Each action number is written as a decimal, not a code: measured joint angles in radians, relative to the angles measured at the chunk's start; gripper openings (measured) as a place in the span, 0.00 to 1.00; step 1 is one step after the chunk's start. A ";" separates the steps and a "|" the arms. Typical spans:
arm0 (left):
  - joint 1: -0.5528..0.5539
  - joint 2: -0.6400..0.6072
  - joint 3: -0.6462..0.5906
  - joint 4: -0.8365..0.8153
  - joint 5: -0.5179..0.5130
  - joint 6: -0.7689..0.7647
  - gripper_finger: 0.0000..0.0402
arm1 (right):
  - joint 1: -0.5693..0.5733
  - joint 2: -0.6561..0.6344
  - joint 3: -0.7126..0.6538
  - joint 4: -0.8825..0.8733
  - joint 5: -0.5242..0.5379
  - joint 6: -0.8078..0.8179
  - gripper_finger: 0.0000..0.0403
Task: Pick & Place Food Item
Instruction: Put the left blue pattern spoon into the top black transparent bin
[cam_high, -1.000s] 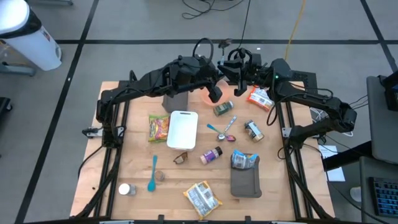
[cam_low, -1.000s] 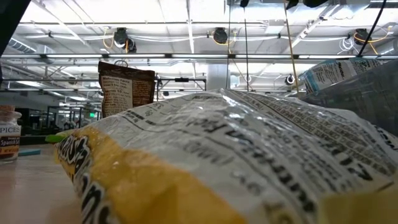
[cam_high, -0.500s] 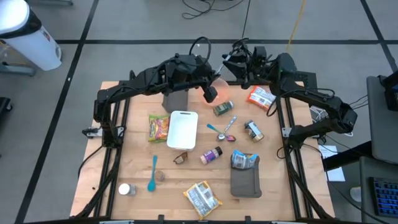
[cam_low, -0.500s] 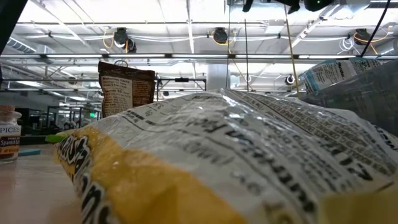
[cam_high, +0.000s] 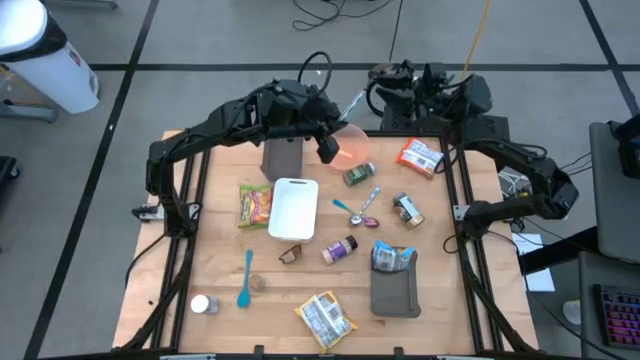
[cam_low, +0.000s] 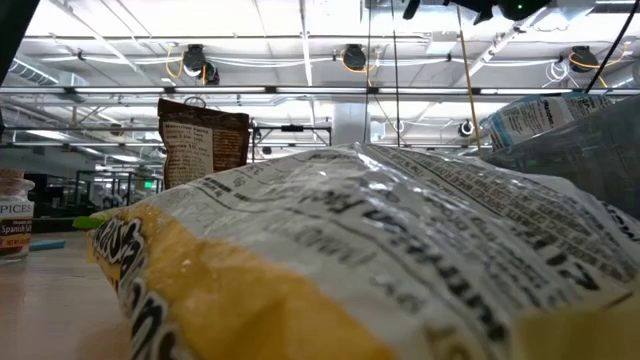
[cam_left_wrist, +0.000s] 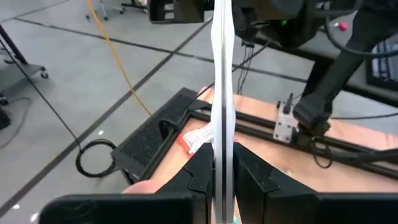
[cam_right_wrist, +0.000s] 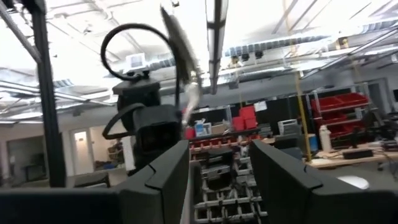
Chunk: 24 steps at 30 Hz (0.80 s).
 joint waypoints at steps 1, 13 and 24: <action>0.003 -0.001 0.000 -0.006 0.009 -0.008 0.10 | -0.010 -0.003 0.000 0.000 -0.008 0.008 0.40; 0.039 -0.007 0.000 -0.129 0.164 -0.086 0.10 | -0.038 -0.007 0.000 0.035 -0.077 0.049 0.41; 0.040 -0.007 0.000 -0.204 0.177 -0.093 0.10 | -0.037 -0.007 0.000 0.020 -0.079 0.050 0.35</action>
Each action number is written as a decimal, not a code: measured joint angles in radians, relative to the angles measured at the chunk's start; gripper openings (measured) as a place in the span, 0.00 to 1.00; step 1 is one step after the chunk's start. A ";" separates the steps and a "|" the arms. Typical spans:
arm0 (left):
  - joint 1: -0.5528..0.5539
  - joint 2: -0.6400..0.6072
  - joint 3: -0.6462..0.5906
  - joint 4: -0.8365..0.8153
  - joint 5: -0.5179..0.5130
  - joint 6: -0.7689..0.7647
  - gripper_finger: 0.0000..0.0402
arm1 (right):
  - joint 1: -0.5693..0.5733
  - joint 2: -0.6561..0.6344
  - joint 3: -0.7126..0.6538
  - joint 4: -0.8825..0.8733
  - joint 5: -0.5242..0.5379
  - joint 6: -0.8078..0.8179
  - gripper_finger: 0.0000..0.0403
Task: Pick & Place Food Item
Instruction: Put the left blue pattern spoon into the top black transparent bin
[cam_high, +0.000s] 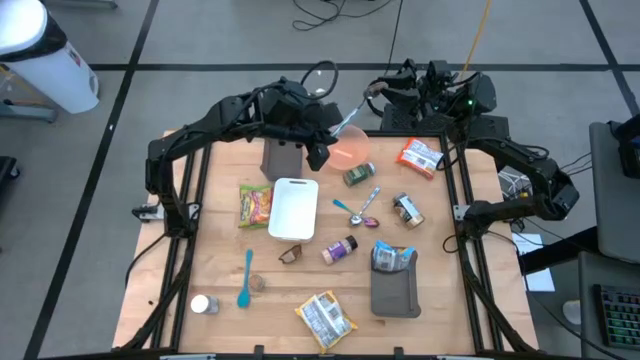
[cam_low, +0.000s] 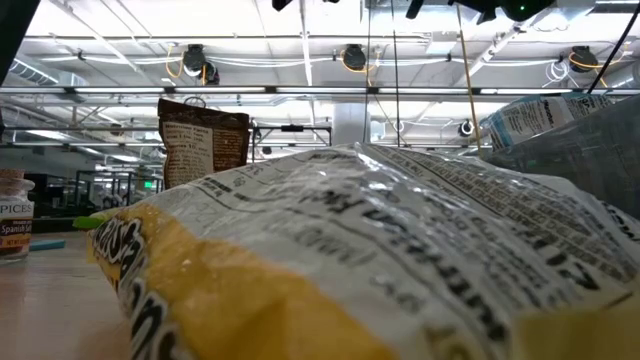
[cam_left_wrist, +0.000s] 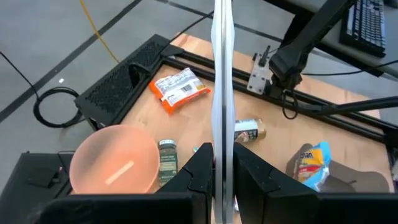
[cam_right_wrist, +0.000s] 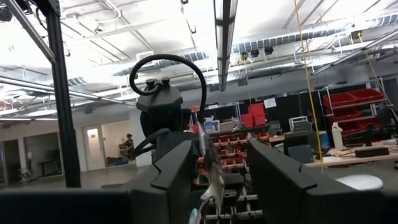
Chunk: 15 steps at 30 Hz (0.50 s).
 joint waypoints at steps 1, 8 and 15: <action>0.000 0.000 0.000 -0.004 0.010 -0.001 0.10 | 0.000 0.000 0.000 0.000 0.000 0.000 0.34; 0.000 0.000 0.000 -0.050 0.013 -0.019 0.10 | 0.000 0.000 0.000 -0.012 -0.027 0.000 0.23; 0.000 0.000 0.000 -0.050 0.013 -0.020 0.10 | 0.000 0.000 0.000 -0.029 -0.053 -0.006 0.11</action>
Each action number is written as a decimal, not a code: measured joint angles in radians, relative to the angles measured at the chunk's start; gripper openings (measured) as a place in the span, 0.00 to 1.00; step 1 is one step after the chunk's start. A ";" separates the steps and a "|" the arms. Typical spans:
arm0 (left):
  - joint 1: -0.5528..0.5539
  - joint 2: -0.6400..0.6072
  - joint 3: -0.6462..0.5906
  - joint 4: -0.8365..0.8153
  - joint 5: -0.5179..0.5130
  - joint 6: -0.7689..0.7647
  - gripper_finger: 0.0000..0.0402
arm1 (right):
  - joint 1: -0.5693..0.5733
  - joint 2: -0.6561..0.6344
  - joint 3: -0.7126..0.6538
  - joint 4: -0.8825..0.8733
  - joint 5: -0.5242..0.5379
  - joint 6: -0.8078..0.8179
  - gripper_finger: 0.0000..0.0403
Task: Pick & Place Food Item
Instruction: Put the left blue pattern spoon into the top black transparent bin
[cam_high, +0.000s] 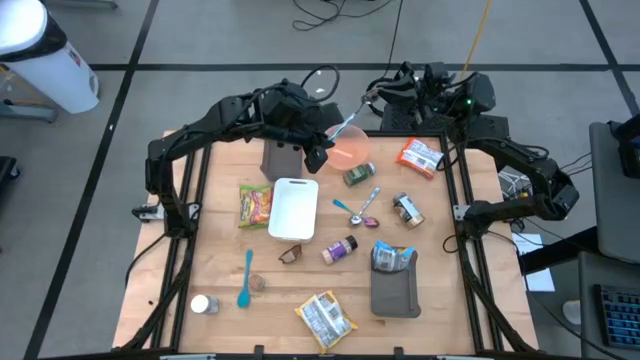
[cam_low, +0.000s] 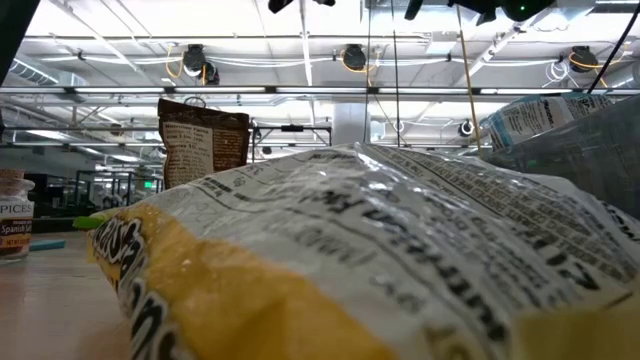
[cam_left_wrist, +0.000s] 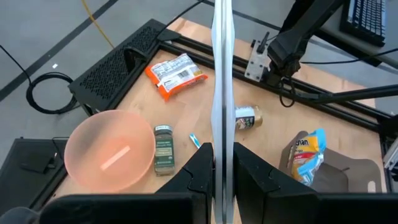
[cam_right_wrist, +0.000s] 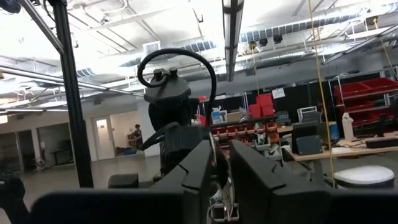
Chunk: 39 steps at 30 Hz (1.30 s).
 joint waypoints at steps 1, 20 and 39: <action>0.000 0.000 0.000 0.000 0.000 0.000 0.10 | 0.000 0.000 0.000 0.000 0.000 -0.001 0.10; 0.009 0.000 0.001 0.029 -0.006 0.002 0.43 | 0.000 0.001 0.000 -0.002 0.033 -0.020 0.00; -0.022 0.001 0.001 0.067 -0.414 0.356 0.58 | 0.058 0.001 0.000 -0.218 0.362 -0.054 0.00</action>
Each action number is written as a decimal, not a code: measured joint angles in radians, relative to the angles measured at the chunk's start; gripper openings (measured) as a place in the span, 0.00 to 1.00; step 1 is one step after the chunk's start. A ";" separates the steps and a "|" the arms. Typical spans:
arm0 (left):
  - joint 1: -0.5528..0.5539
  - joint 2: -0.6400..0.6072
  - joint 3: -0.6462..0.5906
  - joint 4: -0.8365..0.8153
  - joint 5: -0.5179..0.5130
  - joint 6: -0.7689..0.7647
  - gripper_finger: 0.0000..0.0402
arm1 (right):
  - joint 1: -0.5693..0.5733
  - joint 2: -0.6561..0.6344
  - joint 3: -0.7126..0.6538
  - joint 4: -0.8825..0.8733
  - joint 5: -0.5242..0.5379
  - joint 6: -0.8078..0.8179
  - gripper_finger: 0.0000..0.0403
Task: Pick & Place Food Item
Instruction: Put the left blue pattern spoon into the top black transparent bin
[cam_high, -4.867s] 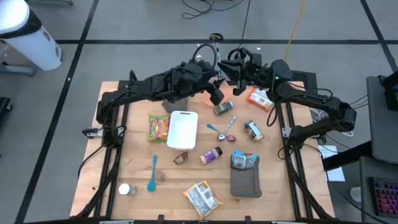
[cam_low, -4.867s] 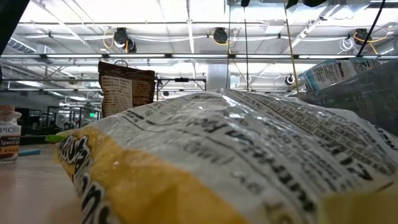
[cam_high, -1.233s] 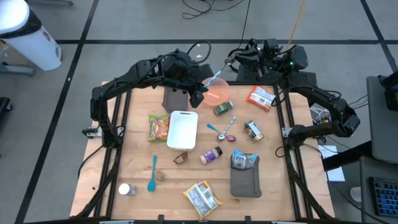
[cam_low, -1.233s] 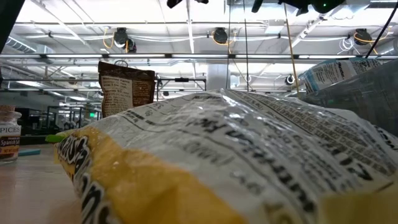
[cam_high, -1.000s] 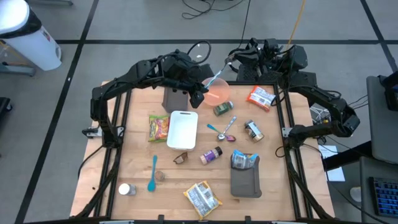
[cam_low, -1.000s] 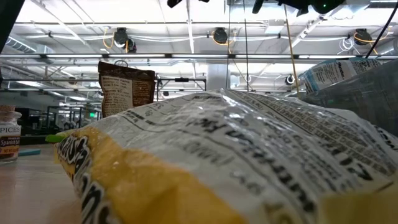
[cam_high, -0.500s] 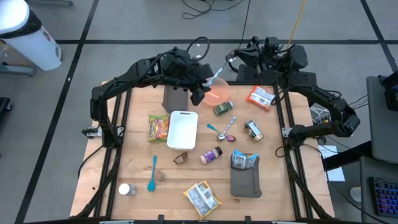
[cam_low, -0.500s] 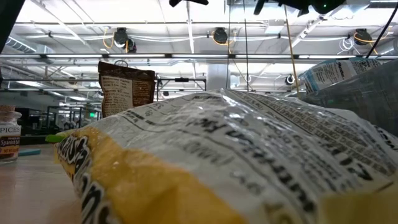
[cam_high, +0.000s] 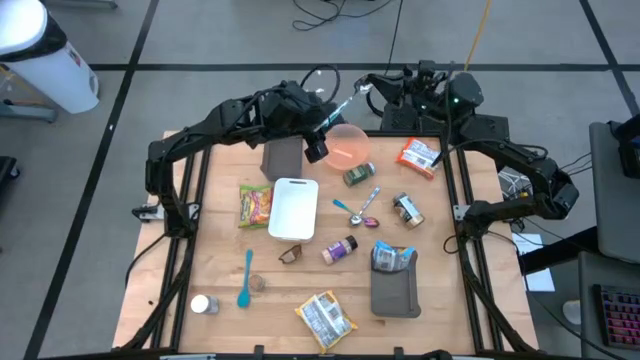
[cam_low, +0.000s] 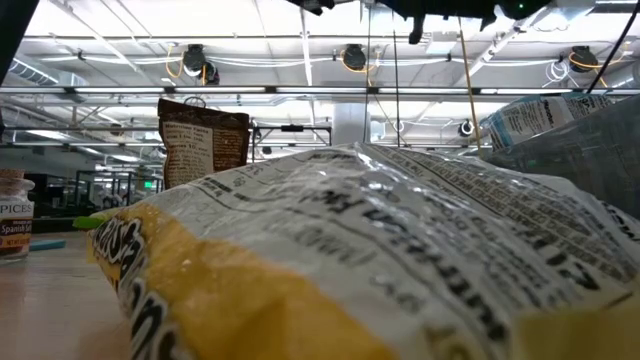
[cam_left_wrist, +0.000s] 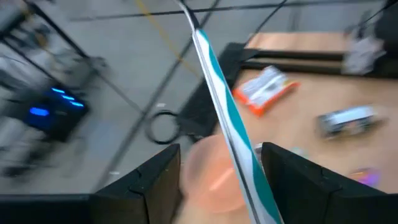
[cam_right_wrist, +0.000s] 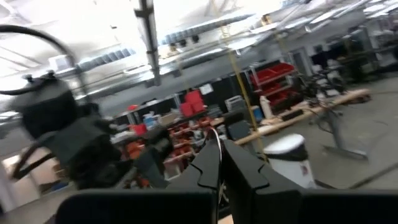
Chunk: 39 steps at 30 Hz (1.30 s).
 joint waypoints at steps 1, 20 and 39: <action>-0.006 0.000 0.000 0.000 -0.034 0.029 0.58 | 0.009 0.002 0.000 -0.001 0.022 -0.005 0.00; -0.016 0.033 -0.001 0.038 -0.222 0.177 0.58 | 0.159 0.021 0.001 -0.039 0.377 -0.113 0.00; -0.020 0.047 0.000 0.081 -0.280 0.217 0.53 | 0.163 0.038 0.000 -0.023 0.431 -0.105 0.00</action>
